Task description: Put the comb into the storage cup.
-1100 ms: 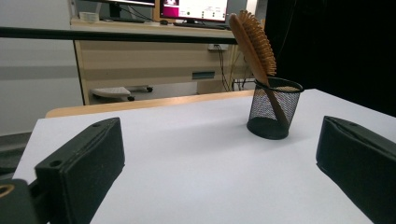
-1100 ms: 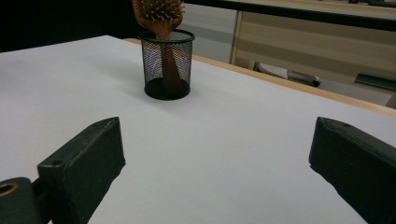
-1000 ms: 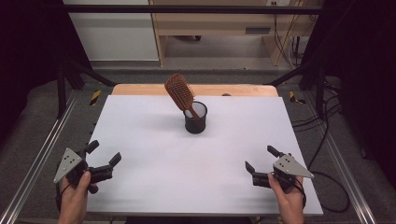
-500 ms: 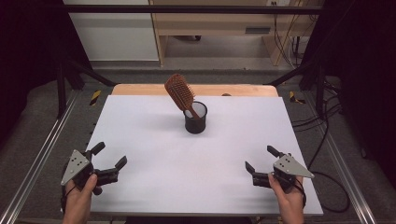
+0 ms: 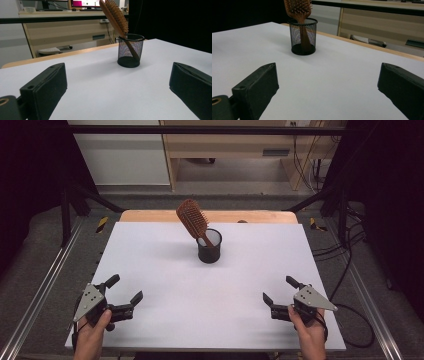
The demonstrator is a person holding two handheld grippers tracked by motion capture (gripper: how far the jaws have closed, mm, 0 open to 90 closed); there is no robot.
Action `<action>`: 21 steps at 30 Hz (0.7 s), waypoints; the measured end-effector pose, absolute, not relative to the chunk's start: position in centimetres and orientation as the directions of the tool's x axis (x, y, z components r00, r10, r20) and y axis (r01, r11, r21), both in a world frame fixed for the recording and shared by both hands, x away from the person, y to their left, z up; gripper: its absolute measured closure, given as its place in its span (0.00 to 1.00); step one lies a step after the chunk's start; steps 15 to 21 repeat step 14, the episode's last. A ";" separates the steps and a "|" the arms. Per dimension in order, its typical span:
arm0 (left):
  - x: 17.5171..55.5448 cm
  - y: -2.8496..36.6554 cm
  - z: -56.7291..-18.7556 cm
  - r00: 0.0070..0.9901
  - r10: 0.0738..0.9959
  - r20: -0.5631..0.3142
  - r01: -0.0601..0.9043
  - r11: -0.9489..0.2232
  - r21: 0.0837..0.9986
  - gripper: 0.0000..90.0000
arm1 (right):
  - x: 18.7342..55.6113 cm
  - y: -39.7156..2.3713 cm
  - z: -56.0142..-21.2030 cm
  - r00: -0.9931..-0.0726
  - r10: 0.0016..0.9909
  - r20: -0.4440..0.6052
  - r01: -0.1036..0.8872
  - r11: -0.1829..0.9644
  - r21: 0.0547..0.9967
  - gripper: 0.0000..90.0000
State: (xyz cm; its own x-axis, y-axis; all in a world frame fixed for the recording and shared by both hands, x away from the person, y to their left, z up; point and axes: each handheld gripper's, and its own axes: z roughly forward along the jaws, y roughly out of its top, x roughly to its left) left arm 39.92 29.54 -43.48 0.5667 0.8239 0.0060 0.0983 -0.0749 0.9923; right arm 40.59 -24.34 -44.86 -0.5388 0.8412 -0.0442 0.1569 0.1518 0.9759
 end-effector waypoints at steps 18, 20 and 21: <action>39.2 30.7 -43.9 0.525 0.850 -0.042 0.085 -0.004 0.996 0.02 | 40.8 -24.9 -45.1 -0.547 0.837 -0.001 0.148 0.098 0.984 0.03; 39.2 30.7 -43.9 0.525 0.850 -0.042 0.085 -0.004 0.996 0.02 | 40.8 -24.9 -45.1 -0.547 0.837 -0.001 0.148 0.098 0.984 0.03; 39.2 30.7 -43.9 0.525 0.850 -0.042 0.085 -0.004 0.996 0.02 | 40.8 -24.9 -45.1 -0.547 0.837 -0.001 0.148 0.098 0.984 0.03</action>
